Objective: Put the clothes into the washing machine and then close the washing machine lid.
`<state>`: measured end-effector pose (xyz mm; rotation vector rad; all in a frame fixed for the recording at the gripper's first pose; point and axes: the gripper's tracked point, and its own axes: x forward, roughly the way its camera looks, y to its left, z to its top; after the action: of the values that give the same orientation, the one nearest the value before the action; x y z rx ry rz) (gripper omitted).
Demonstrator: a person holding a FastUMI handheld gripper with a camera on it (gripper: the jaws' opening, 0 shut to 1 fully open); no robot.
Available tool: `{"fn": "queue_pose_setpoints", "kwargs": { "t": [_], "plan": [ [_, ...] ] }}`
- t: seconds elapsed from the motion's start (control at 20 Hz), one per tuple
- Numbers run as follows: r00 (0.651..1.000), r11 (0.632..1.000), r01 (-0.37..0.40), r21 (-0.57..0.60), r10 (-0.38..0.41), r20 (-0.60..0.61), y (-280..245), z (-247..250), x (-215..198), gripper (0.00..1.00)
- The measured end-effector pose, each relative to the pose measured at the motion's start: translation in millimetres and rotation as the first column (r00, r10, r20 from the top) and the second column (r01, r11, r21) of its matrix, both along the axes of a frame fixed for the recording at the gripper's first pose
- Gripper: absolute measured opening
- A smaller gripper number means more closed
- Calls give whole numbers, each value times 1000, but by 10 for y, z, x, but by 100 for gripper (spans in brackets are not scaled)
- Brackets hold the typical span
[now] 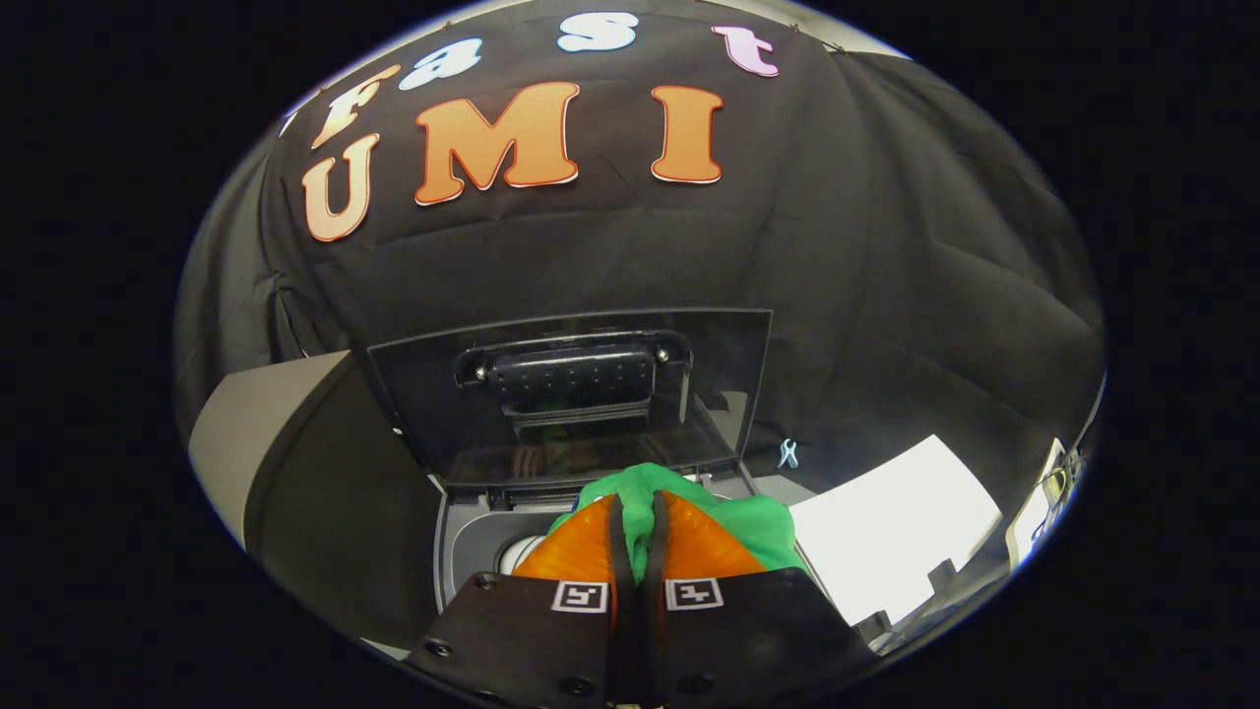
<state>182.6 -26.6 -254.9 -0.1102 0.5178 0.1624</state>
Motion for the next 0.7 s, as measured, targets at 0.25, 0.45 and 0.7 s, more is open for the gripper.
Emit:
{"fn": "queue_pose_setpoints", "kwargs": {
  "t": [0.25, 0.45, 0.7],
  "plan": [
    [997, 1000, -6, 1, 6, -72, -14, -449, 135, 8],
    [991, 1000, -3, -2, 3, -133, -51, -795, 206, 8],
    [978, 1000, 7, -13, -9, -207, -76, -1270, 289, 8]
  ]
}}
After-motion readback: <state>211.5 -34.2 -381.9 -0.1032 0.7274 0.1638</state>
